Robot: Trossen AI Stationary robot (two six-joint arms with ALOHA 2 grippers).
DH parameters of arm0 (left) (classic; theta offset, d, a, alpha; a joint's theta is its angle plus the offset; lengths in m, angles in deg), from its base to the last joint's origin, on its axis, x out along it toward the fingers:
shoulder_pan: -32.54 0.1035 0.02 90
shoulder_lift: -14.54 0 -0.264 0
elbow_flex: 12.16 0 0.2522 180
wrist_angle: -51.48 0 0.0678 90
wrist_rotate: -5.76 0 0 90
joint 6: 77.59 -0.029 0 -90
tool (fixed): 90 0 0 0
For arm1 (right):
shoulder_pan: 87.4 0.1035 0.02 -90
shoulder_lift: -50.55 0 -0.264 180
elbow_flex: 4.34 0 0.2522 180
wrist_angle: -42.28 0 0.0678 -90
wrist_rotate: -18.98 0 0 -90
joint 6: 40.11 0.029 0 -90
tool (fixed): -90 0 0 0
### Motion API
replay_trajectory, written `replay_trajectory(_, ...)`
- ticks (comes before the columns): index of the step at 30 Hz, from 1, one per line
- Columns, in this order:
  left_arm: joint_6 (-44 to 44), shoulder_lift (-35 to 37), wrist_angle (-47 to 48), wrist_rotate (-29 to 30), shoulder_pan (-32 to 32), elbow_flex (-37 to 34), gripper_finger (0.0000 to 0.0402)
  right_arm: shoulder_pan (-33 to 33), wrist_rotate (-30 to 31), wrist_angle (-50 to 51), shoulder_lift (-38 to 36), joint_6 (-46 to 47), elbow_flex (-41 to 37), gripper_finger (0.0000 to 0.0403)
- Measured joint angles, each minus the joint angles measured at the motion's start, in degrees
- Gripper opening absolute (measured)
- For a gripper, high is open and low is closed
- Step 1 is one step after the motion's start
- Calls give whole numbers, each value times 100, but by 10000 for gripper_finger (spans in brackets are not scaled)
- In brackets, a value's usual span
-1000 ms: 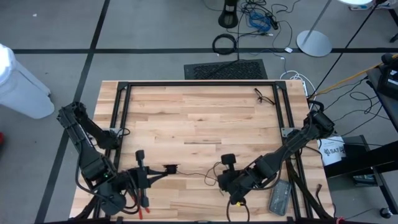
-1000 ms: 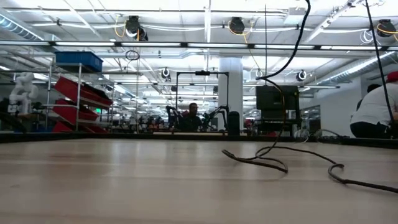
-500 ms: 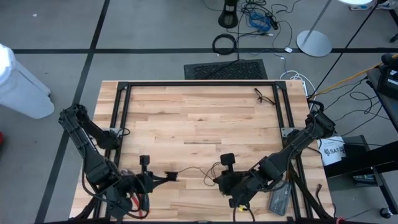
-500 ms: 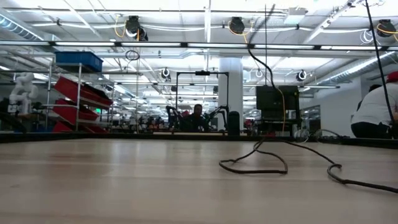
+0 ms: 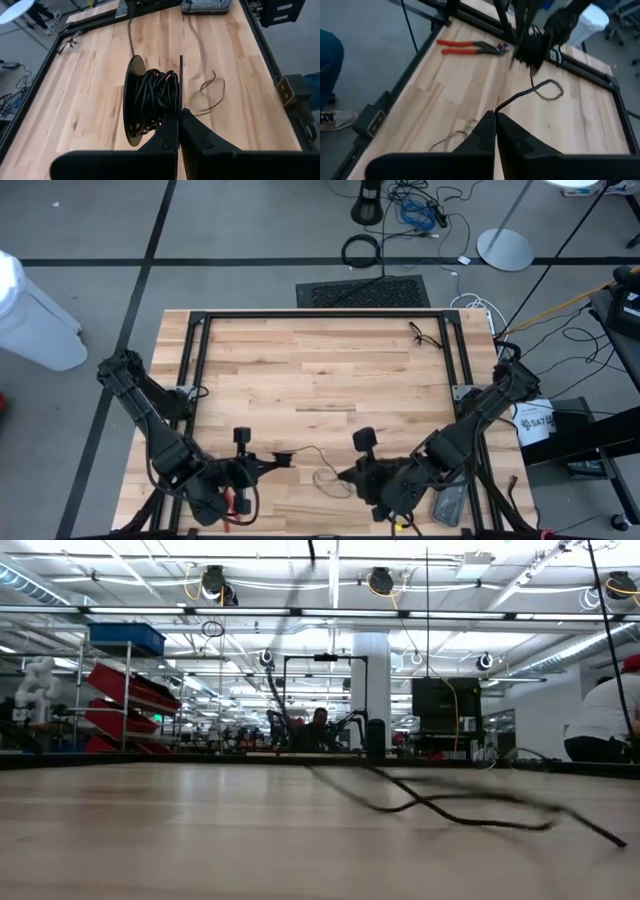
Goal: Coil cords
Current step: Coil the black wire onto the black spool
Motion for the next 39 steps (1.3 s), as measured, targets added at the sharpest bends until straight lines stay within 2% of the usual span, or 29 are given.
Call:
replay_trajectory(17,138,0,-10,-45,372,2,2,191,-26,-64,0,-834,854,0)
replay_trajectory(22,-158,-23,-297,-425,539,2,2,82,-319,-383,0,-1335,854,0)
replay_trajectory(30,-1478,-261,-1311,-1264,781,4,2,-196,-789,-604,22,-1897,854,0)
replay_trajectory(39,-1707,-534,-1404,-2166,1043,4,2,-358,-798,-356,23,-2292,1092,0)
